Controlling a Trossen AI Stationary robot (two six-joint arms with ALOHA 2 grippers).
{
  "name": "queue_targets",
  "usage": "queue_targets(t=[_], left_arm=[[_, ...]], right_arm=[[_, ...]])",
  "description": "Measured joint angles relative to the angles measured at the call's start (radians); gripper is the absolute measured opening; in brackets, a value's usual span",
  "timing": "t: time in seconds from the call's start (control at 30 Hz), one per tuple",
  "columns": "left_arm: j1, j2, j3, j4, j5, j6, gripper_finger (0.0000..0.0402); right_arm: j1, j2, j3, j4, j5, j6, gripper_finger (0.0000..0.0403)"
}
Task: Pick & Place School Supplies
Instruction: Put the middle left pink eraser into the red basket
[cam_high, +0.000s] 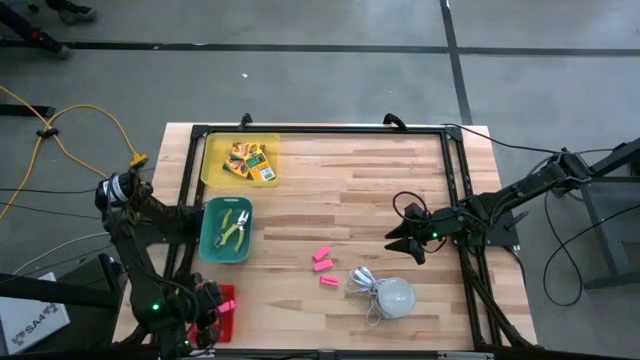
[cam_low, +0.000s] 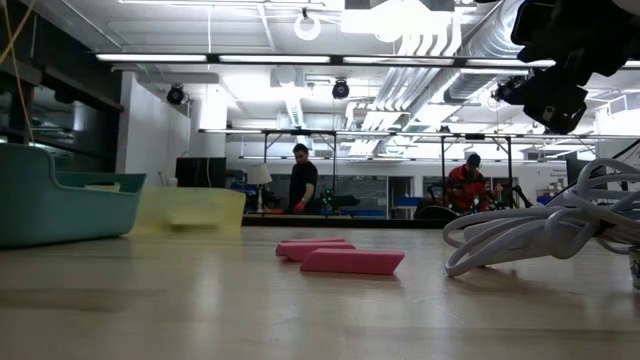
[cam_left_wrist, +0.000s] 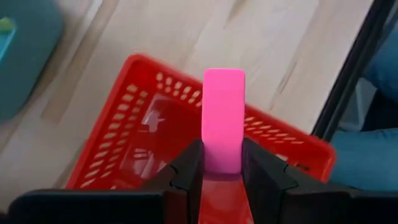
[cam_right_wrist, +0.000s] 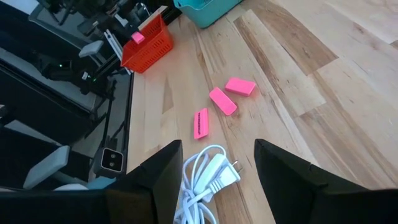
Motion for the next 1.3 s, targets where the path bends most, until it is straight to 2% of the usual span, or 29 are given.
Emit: queue_targets(t=[0.3,0.57,0.8,1.1,1.3], left_arm=[[-0.07,0.0,0.0,-0.062,0.003,-0.136,0.0088],[-0.045,0.001,-0.019,-0.062,0.026,-0.14,0.0088],[-0.002,0.001,-0.047,-0.058,0.111,-0.118,0.0088],[0.022,0.001,-0.073,-0.039,0.112,-0.095,0.0088],[0.022,0.001,-0.1,0.045,0.111,-0.084,0.0088]], right_arm=[[0.0,0.0,0.0,0.008,0.0,0.015,0.019],[0.0,0.0,0.0,0.008,0.0,0.015,0.019],[0.0,0.0,0.0,0.007,-0.003,0.015,0.019],[0.0,0.0,0.0,0.005,-0.004,-0.003,0.019],[0.0,0.0,0.0,0.003,-0.005,-0.004,0.019]])
